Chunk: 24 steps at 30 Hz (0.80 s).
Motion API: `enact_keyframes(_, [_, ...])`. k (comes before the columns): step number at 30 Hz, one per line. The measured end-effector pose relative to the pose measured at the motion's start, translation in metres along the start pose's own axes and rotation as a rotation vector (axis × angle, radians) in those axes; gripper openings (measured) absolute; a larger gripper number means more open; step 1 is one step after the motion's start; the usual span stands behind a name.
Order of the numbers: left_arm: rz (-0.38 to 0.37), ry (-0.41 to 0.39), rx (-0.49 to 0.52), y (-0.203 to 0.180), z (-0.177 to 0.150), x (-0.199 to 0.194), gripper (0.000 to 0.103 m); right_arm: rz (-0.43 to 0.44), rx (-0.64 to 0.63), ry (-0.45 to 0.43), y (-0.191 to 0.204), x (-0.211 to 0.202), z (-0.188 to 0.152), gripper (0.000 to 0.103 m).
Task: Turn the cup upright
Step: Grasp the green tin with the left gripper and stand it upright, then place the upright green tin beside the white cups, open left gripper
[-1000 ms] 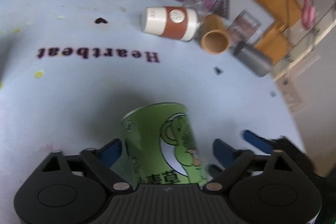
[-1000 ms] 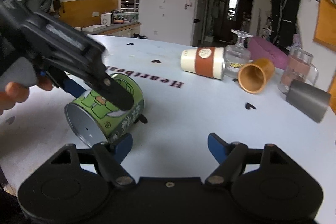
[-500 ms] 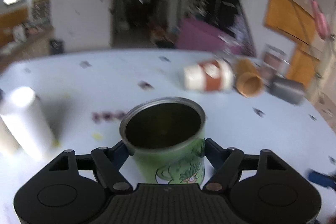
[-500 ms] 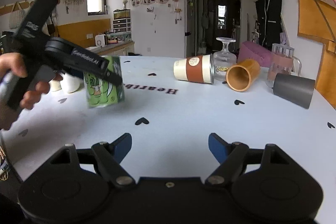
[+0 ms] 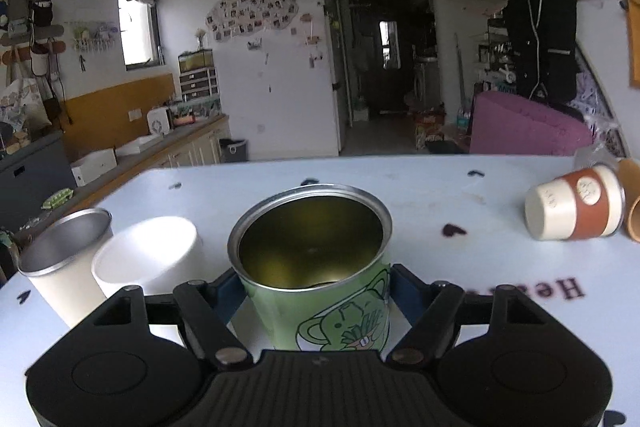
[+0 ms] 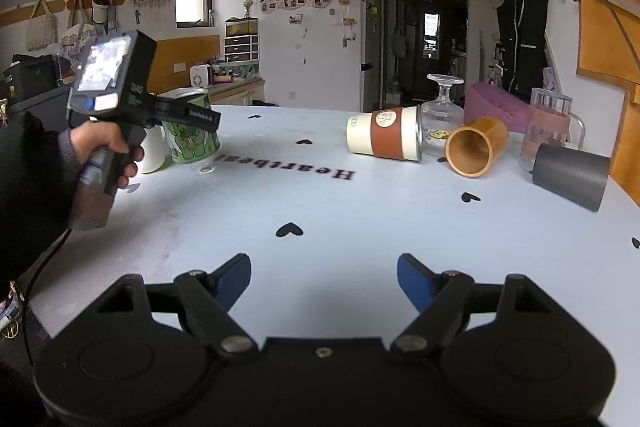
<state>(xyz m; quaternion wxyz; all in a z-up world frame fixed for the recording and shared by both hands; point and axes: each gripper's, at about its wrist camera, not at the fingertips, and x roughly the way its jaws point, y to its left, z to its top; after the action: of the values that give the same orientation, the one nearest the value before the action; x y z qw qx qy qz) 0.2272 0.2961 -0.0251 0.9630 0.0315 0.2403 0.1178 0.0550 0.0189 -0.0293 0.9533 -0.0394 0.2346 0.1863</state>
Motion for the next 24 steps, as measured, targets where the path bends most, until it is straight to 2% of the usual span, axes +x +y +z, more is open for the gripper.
enact_keyframes(5, [0.029,0.042,0.018,0.001,-0.009,0.009,0.077,0.004,-0.004,-0.003,0.004,-0.001,0.000,0.081])
enact_keyframes(7, [0.036,0.029,0.037,0.000,-0.012,0.009,0.077,0.005,-0.001,-0.004,0.004,-0.001,-0.001,0.081])
enact_keyframes(9, [0.025,0.034,0.041,0.001,-0.013,0.008,0.081,0.006,0.000,-0.005,0.005,-0.001,0.000,0.081])
enact_keyframes(11, [0.001,0.038,0.032,0.003,-0.017,0.004,0.092,0.007,0.003,-0.007,0.005,0.000,0.001,0.081])
enact_keyframes(12, [-0.004,0.036,0.032,0.002,-0.018,0.001,0.093,0.008,0.004,-0.009,0.005,0.000,0.001,0.081])
enact_keyframes(19, [-0.033,-0.026,0.011,0.004,-0.024,-0.046,0.103,0.007,0.022,-0.057,0.008,-0.006,0.010,0.084])
enact_keyframes(24, [-0.063,-0.068,0.005,0.010,-0.028,-0.091,0.103,0.002,0.042,-0.098,0.011,-0.011,0.019,0.088])
